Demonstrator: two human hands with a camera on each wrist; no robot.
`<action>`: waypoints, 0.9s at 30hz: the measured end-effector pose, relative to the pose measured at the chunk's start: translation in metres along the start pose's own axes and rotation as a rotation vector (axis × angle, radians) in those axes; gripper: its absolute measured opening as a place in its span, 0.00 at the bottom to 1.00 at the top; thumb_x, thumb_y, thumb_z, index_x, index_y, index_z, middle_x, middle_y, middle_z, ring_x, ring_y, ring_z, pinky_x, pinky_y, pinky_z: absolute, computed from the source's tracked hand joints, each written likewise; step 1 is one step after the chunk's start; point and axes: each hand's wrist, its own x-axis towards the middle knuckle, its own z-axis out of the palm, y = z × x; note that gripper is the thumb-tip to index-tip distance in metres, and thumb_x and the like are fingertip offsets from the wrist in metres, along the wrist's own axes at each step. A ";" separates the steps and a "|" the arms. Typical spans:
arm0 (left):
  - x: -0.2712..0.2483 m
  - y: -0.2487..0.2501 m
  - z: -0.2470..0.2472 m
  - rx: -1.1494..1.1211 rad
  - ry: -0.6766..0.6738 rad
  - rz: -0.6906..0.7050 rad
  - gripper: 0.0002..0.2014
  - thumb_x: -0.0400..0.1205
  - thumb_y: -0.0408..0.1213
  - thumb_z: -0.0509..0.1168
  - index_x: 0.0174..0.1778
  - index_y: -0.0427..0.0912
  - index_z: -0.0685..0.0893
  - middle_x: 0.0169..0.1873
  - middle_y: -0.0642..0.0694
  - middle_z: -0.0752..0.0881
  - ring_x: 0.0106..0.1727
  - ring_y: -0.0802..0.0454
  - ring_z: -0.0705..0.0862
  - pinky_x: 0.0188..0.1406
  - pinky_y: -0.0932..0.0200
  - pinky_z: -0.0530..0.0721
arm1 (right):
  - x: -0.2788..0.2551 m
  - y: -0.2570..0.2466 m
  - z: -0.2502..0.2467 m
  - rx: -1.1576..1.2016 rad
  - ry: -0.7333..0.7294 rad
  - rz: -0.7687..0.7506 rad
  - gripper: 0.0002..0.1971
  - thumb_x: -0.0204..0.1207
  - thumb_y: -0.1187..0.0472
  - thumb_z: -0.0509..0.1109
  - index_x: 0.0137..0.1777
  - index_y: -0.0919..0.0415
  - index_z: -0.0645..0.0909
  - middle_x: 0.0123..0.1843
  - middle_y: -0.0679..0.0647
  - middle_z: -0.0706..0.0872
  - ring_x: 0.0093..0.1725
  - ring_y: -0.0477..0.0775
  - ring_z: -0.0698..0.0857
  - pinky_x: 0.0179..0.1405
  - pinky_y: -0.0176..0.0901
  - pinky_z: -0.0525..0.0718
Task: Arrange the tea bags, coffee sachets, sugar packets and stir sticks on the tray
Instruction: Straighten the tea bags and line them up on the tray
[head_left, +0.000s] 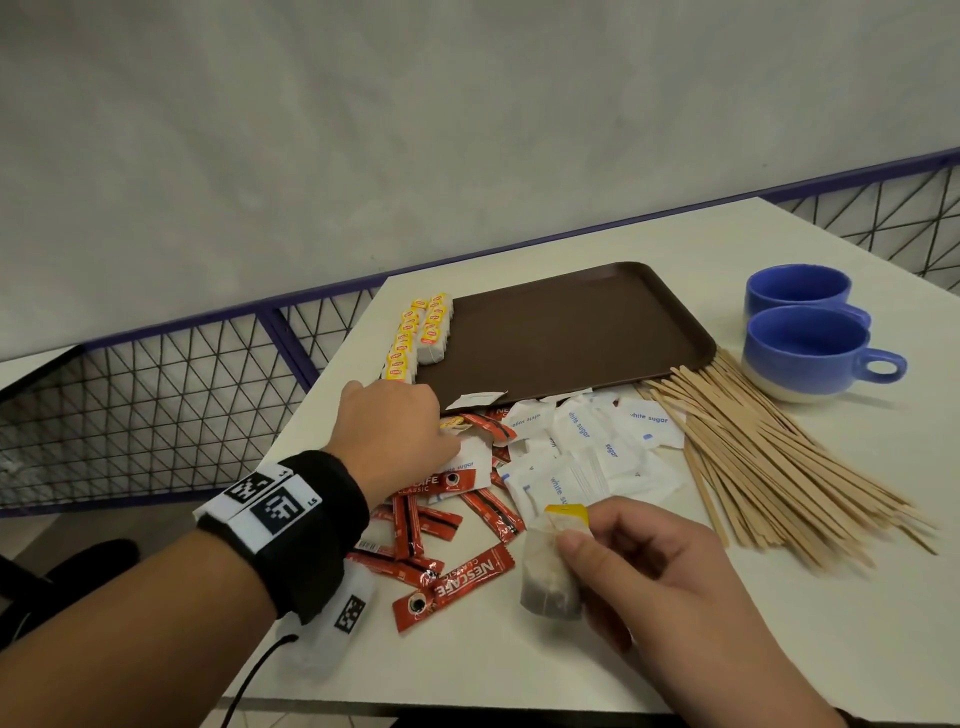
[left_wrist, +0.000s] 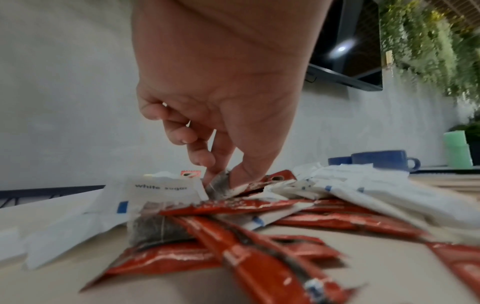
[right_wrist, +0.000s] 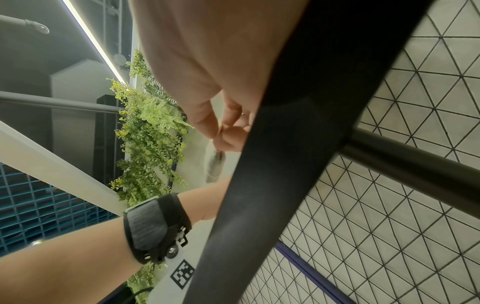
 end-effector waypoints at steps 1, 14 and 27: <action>-0.004 -0.001 -0.004 -0.020 0.001 0.002 0.18 0.82 0.57 0.61 0.36 0.51 0.87 0.30 0.53 0.84 0.38 0.53 0.81 0.48 0.50 0.74 | 0.000 0.000 0.000 -0.004 0.002 0.002 0.10 0.71 0.56 0.76 0.33 0.60 0.86 0.23 0.55 0.79 0.21 0.50 0.76 0.21 0.36 0.72; -0.127 0.027 -0.023 -0.215 0.247 0.102 0.20 0.83 0.59 0.51 0.46 0.58 0.89 0.34 0.59 0.86 0.42 0.54 0.82 0.47 0.49 0.74 | 0.001 -0.002 0.001 -0.017 0.017 0.030 0.11 0.79 0.64 0.76 0.35 0.61 0.87 0.34 0.63 0.85 0.30 0.55 0.78 0.27 0.47 0.80; -0.170 0.064 0.027 -0.387 0.564 0.098 0.13 0.82 0.44 0.67 0.61 0.52 0.91 0.46 0.56 0.90 0.43 0.51 0.87 0.46 0.49 0.75 | -0.004 0.001 -0.005 0.142 -0.130 0.025 0.05 0.75 0.68 0.76 0.38 0.61 0.86 0.34 0.55 0.83 0.36 0.50 0.80 0.39 0.40 0.79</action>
